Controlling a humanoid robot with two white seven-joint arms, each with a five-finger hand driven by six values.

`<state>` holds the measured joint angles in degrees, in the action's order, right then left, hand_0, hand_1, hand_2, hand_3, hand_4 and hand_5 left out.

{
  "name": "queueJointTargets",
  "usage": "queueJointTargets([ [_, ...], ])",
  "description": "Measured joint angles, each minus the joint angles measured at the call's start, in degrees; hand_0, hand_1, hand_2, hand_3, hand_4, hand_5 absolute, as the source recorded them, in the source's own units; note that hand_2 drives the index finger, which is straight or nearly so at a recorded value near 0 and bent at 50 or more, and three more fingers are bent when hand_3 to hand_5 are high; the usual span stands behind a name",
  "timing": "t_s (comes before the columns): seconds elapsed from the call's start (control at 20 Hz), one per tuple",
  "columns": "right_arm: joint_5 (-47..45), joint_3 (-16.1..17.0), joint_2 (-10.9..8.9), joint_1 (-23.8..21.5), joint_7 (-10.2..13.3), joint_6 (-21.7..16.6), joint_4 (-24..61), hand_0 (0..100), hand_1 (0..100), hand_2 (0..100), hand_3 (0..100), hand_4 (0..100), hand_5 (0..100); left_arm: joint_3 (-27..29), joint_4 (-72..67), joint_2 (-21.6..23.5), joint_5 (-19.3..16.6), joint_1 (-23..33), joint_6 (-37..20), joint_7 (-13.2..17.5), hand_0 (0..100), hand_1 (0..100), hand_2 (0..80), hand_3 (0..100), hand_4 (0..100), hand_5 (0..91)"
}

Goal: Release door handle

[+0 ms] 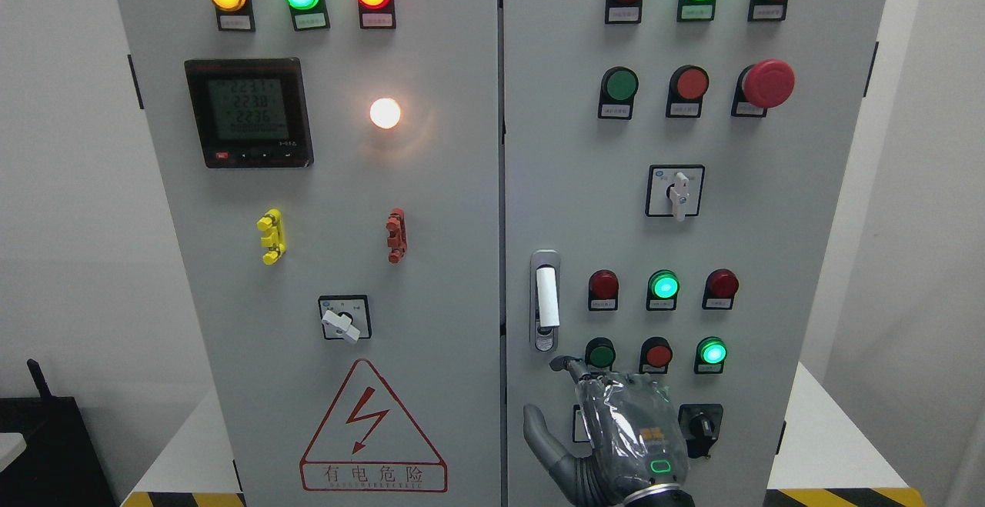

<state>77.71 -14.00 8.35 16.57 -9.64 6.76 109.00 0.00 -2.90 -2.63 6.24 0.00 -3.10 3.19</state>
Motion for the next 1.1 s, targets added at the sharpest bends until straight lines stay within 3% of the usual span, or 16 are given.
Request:
queueJointTargets([
  [0.1, 0.0, 0.12, 0.05, 0.33, 0.06, 0.03, 0.09, 45, 4, 93, 100, 97, 100, 0.0, 0.0, 0.0, 0.0, 0.0, 0.0, 0.0, 12, 39, 0.0, 0, 0, 0.0],
  [0.35, 0.06, 0.31, 0.12, 2.04, -0.81, 0.63, 0.16, 42, 4, 95, 100, 100, 100, 0.0, 0.0, 0.0, 0.0, 0.0, 0.0, 0.0, 12, 39, 0.0, 0, 0, 0.0],
  [0.6, 0.21, 0.34, 0.17, 4.34, -3.08, 2.48, -0.13, 42, 4, 96, 100, 100, 100, 0.0, 0.0, 0.0, 0.0, 0.0, 0.0, 0.0, 12, 39, 0.0, 0, 0, 0.0],
  [1.1, 0.64, 0.45, 0.2, 7.14, -4.31, 3.14, -1.04, 41, 4, 98, 100, 100, 100, 0.0, 0.0, 0.0, 0.0, 0.0, 0.0, 0.0, 12, 39, 0.0, 0, 0, 0.0],
])
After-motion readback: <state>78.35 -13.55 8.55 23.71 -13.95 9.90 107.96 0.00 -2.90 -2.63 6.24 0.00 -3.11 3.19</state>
